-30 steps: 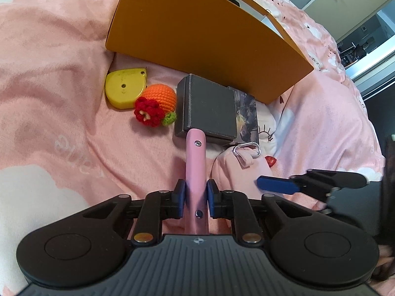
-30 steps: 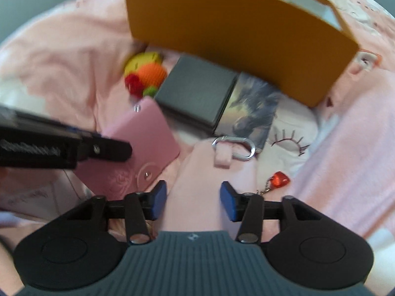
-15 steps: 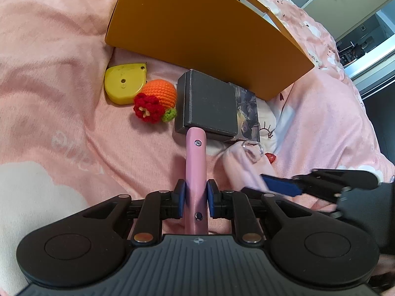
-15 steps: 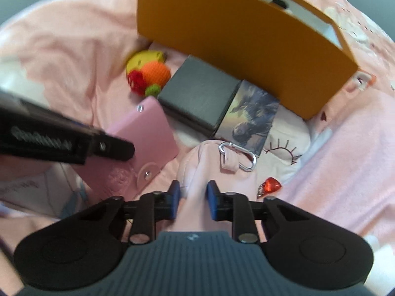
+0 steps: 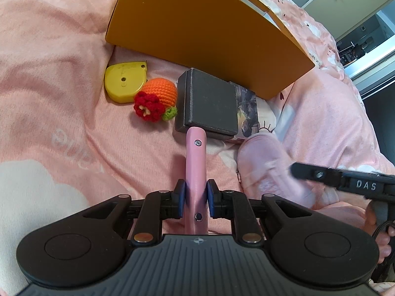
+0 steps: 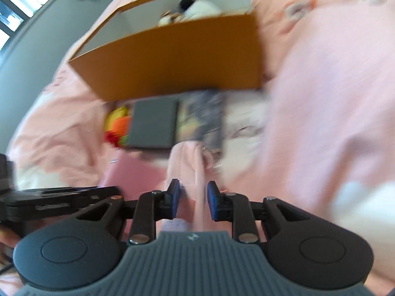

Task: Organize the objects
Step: 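Grasp the pink bag's top loop with the right gripper and lift it, then carry the wallet into the orange box with the left gripper while the right carries the bag over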

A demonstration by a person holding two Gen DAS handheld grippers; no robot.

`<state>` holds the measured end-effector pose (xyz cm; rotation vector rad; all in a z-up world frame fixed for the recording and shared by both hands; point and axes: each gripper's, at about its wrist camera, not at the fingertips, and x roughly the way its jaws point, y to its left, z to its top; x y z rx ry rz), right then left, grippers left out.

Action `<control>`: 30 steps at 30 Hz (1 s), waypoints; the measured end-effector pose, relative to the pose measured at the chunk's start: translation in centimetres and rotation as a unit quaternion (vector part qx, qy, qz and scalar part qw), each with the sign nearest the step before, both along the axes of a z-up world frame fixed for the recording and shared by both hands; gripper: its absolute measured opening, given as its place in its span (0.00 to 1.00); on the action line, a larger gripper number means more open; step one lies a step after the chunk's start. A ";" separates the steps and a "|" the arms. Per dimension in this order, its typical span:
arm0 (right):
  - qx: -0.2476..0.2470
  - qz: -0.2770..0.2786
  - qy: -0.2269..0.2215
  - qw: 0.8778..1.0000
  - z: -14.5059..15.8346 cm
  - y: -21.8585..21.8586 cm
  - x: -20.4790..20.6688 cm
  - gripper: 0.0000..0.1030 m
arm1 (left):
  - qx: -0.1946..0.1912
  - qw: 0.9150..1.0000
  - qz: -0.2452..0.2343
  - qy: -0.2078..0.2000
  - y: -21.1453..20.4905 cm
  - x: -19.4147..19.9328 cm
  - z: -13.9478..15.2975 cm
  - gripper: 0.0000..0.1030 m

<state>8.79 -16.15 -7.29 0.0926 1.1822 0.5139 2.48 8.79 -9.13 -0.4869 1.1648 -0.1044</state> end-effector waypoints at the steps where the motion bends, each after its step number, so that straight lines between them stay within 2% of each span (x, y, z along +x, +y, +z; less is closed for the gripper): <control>1: -0.029 -0.007 -0.018 0.999 0.3 -0.2 -0.1 0.24 | 0.001 1.000 0.000 0.000 0.0 0.0 0.0 0.20; 3: -0.094 -0.019 -0.048 0.994 0.1 -0.3 -0.2 0.23 | 0.001 1.000 0.000 0.001 0.0 0.0 0.0 0.20; 4: -0.100 -0.025 -0.046 0.994 -0.1 -0.6 -0.1 0.22 | 0.002 1.000 0.000 0.002 0.0 0.0 0.0 0.20; 6: -0.072 -0.036 -0.035 0.996 -0.1 -1.2 -0.1 0.22 | 0.003 1.000 -0.001 0.002 -0.1 0.0 0.0 0.20; 8: -0.060 -0.036 -0.049 0.996 0.6 -1.1 -0.4 0.24 | 0.006 1.000 -0.003 0.003 -0.2 0.1 0.0 0.20; 9: -0.059 -0.028 -0.063 0.996 1.1 -0.7 -0.8 0.28 | 0.008 1.000 -0.004 0.003 -0.2 0.1 0.0 0.20; 10: -0.060 -0.019 -0.076 0.995 1.5 -0.2 -1.1 0.38 | 0.010 1.000 -0.004 0.003 -0.3 0.1 0.0 0.20; 11: -0.062 -0.007 -0.090 0.994 1.9 0.3 -1.0 0.42 | 0.010 1.000 -0.005 0.003 -0.3 0.1 0.0 0.20; 15: -0.089 0.051 -0.125 0.987 2.4 2.8 -2.3 0.51 | 0.011 1.000 -0.005 0.003 -0.3 0.1 0.0 0.20; 19: -0.138 0.079 -0.116 0.980 1.1 3.4 -2.1 0.53 | 0.011 1.000 -0.005 0.003 -0.3 0.1 0.0 0.20; 21: -0.143 0.085 -0.108 0.980 0.6 3.2 -2.3 0.52 | 0.013 1.000 -0.006 0.003 -0.4 0.1 0.0 0.20; 22: -0.149 0.088 -0.106 0.979 0.3 3.2 -2.3 0.47 | 0.016 1.000 -0.008 0.003 -0.5 0.1 0.0 0.20; 23: -0.156 0.089 -0.110 0.978 0.0 3.3 -2.3 0.35 | 0.018 1.000 -0.010 0.001 -0.6 0.1 0.1 0.19; 24: -0.166 0.089 -0.116 0.975 -0.2 3.2 -2.4 0.32 | 0.020 1.000 -0.012 -0.002 -0.7 0.1 0.2 0.19; 26: -0.154 0.089 -0.112 0.978 -0.1 2.8 -2.4 0.26 | 0.018 1.000 -0.013 -0.012 -0.7 -0.1 0.6 0.19; 30: -0.123 0.083 -0.115 0.982 0.8 2.3 -2.3 0.21 | 0.003 0.999 -0.011 -0.031 -0.3 -0.3 1.6 0.19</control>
